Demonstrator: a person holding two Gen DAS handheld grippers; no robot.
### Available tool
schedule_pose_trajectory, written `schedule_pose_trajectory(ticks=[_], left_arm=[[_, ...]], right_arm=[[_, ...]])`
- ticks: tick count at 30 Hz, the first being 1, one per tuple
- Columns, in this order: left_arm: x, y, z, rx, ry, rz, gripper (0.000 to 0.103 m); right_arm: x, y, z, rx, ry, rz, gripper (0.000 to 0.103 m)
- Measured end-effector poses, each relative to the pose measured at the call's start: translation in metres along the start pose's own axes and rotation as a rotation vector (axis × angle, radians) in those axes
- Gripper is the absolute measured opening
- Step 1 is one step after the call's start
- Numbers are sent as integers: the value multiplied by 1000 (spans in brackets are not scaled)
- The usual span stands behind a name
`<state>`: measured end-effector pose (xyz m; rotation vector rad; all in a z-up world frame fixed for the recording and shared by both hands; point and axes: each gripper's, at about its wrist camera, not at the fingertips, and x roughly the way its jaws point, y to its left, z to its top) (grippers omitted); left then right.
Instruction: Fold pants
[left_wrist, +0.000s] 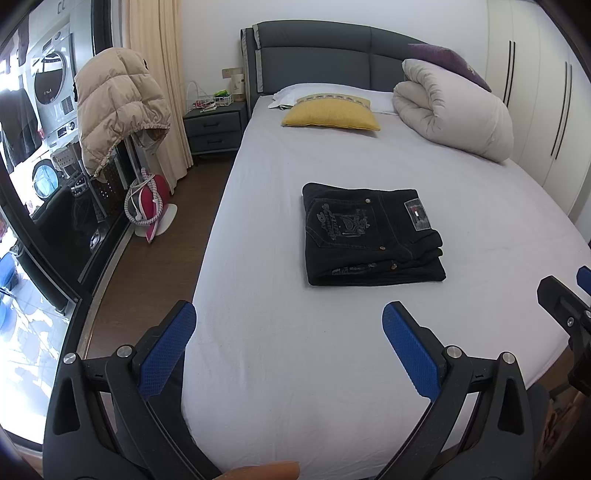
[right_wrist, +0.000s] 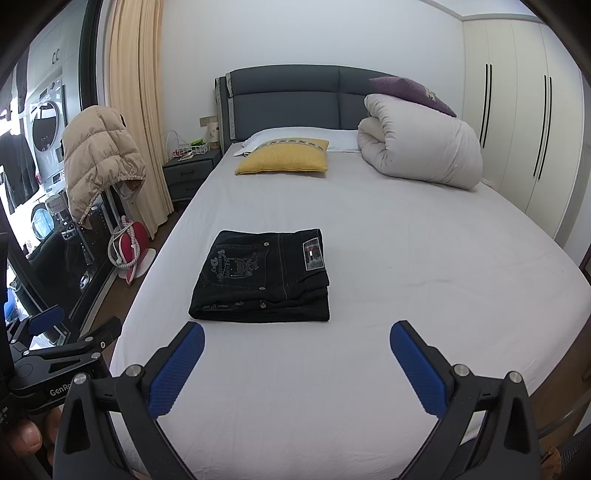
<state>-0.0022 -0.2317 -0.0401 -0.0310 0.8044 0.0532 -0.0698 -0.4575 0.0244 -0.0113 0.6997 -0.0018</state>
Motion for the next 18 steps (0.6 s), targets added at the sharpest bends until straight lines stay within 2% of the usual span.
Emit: schedule_pose_trajectory(ticks=[18], left_arm=[[6, 3, -5, 3, 3, -17, 103]], right_arm=[[7, 0, -9, 7, 19, 10, 103]])
